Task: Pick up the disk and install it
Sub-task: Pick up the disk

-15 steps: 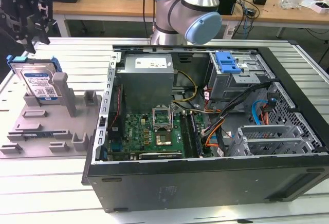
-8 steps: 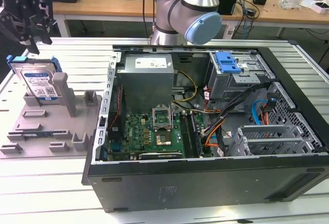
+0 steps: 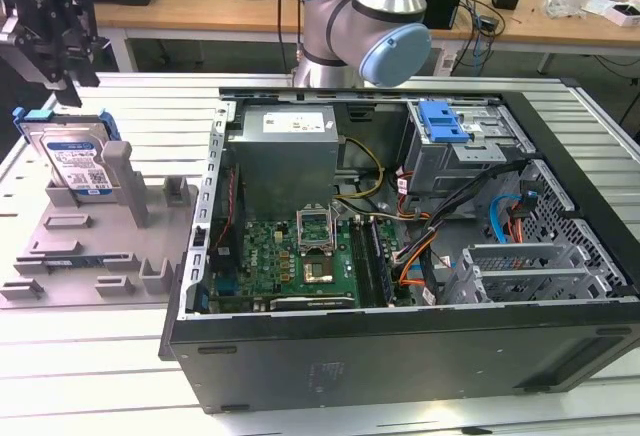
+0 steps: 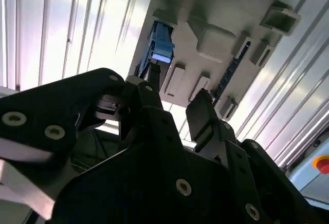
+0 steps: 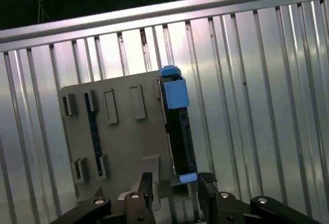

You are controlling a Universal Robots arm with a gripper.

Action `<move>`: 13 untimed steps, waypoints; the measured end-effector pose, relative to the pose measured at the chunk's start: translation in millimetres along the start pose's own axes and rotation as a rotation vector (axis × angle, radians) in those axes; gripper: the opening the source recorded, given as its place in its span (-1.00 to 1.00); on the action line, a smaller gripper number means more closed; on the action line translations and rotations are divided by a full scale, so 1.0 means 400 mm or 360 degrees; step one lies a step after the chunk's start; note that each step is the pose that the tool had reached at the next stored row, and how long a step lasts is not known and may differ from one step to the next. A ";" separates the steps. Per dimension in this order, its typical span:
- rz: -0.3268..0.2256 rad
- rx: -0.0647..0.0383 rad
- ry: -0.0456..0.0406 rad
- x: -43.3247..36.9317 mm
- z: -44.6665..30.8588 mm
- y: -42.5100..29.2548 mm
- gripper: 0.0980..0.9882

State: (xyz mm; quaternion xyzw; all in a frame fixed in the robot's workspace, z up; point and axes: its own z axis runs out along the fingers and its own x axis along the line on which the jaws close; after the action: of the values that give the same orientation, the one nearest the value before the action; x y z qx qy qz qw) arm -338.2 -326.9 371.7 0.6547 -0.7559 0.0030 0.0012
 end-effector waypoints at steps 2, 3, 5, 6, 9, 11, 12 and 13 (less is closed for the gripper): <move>-0.0062 0.0000 0.0000 0.000 0.001 0.000 -0.14; -0.0121 0.0001 0.0000 0.000 0.003 0.000 -0.14; -0.0148 0.0001 -0.0001 -0.001 0.004 0.000 -0.14; -0.0149 0.0001 -0.0001 -0.001 0.003 0.000 -0.14; -0.0149 0.0001 0.0000 -0.007 0.004 -0.002 -0.14; -0.0149 0.0001 0.0000 -0.017 0.005 -0.001 -0.14; -0.0151 0.0001 0.0000 -0.031 0.007 0.008 -0.14; -0.0154 0.0001 0.0000 -0.036 0.008 0.017 -0.14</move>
State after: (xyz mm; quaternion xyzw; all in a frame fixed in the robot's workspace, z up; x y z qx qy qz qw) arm -343.0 -311.7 368.2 0.6905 -0.7234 0.0031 0.0012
